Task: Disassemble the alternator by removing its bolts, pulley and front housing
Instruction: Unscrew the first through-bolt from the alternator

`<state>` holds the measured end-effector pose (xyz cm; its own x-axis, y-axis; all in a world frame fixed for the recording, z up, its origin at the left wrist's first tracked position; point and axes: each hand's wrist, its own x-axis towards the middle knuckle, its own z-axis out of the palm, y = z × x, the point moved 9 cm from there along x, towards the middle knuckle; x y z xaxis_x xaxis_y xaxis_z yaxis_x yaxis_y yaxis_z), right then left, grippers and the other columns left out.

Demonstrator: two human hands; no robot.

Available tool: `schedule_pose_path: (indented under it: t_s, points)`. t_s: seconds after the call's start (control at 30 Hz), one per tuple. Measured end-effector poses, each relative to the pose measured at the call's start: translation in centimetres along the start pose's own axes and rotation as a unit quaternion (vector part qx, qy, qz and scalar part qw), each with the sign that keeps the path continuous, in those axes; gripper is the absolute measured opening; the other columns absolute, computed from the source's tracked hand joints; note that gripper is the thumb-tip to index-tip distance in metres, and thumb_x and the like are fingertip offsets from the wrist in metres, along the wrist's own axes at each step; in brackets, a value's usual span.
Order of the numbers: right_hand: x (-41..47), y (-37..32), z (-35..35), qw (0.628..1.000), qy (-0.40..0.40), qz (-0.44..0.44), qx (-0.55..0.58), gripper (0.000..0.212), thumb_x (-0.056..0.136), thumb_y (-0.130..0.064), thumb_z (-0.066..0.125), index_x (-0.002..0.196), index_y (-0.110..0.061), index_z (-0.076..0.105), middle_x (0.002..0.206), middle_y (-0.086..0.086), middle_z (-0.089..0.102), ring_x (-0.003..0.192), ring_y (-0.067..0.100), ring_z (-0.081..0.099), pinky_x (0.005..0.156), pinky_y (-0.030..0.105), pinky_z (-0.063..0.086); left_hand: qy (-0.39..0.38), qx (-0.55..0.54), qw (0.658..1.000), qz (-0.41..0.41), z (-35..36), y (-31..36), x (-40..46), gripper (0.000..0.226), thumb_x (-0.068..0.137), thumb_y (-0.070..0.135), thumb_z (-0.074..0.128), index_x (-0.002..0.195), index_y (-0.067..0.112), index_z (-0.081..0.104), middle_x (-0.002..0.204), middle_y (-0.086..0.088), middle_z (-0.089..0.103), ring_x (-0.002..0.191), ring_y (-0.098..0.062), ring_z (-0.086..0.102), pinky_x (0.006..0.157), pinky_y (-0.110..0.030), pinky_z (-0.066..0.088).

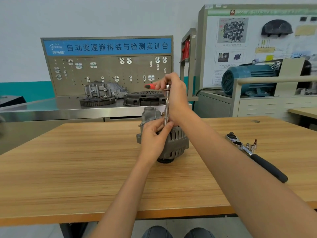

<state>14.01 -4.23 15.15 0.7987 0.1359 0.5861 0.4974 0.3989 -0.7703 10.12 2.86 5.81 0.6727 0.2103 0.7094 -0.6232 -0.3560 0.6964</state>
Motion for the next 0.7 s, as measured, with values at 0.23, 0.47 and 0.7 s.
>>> schedule_pose_path:
  t_s: [0.23, 0.47, 0.7]
  points:
    - [-2.7, -2.0, 1.2, 0.932, 0.054, -0.216, -0.285, 0.014, 0.087, -0.006, 0.047, 0.073, -0.006, 0.051, 0.074, 0.001, 0.047, 0.072, 0.014, 0.044, 0.066, 0.025, 0.038, 0.053, 0.005, 0.998, -0.024, -0.4, -1.3, -0.2, 0.034, 0.085, 0.004, 0.058, 0.055, 0.02, 0.057, 0.054, -0.003, 0.054, 0.061, -0.016, 0.043, 0.061, -0.031, 0.033]
    - [-2.9, -2.4, 0.9, 0.883, 0.112, -0.226, -0.397, 0.007, 0.085, -0.012, 0.049, 0.081, -0.008, 0.054, 0.083, 0.0, 0.05, 0.084, 0.019, 0.046, 0.076, 0.032, 0.041, 0.048, -0.018, 0.998, -0.027, -0.2, -0.9, -0.3, 0.057, 0.083, -0.006, 0.054, 0.049, 0.04, 0.054, 0.048, 0.017, 0.048, 0.054, 0.001, 0.04, 0.054, -0.017, 0.028]
    - [-1.5, -1.2, 0.7, 0.984, 0.046, -0.117, -0.123, 0.032, 0.088, -0.001, 0.041, 0.059, -0.007, 0.05, 0.06, 0.0, 0.045, 0.054, -0.001, 0.041, 0.054, 0.011, 0.036, -0.001, -0.007, 1.0, -0.022, 0.0, -0.5, -0.2, 0.023, 0.096, 0.015, 0.05, 0.084, 0.026, 0.066, 0.086, -0.013, 0.068, 0.096, -0.034, 0.059, 0.084, -0.05, 0.044]
